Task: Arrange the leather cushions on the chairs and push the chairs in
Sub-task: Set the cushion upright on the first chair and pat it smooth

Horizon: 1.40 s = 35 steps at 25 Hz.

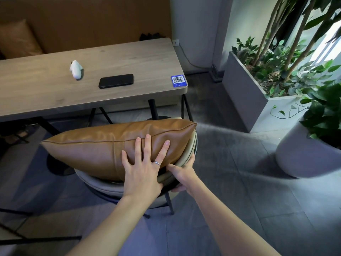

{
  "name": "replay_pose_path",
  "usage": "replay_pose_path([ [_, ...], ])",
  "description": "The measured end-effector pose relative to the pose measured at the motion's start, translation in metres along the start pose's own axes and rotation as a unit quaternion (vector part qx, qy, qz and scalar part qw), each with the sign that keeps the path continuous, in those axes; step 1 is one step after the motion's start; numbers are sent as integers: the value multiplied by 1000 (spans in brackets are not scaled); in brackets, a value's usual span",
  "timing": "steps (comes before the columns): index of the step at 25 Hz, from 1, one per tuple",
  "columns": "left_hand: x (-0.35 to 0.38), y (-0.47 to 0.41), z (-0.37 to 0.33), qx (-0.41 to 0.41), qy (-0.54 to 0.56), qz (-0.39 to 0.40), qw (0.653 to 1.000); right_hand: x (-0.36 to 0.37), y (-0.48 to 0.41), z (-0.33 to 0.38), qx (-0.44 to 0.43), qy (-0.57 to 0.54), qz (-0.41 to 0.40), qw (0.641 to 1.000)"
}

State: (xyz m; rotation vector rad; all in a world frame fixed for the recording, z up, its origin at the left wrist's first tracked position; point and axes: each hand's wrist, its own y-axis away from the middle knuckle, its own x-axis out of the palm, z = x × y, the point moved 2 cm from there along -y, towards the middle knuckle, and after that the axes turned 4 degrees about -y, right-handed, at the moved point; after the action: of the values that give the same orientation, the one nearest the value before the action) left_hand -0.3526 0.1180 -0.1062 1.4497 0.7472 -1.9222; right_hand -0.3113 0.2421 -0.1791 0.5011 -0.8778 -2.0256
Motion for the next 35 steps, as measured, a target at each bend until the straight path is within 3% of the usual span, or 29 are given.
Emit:
replay_pose_path([
  [27, -5, -1, -9, -21, -34, 27, 999, -10, 2, -5, -12, 10, 39, 999],
  [33, -23, 5, 7, 8, 92, 51, 994, -13, 16, -9, -7, 1, 40, 999],
  [35, -34, 15, 19, 12, 135, 52, 989, -15, 33, -7, -23, 84, 17, 996],
])
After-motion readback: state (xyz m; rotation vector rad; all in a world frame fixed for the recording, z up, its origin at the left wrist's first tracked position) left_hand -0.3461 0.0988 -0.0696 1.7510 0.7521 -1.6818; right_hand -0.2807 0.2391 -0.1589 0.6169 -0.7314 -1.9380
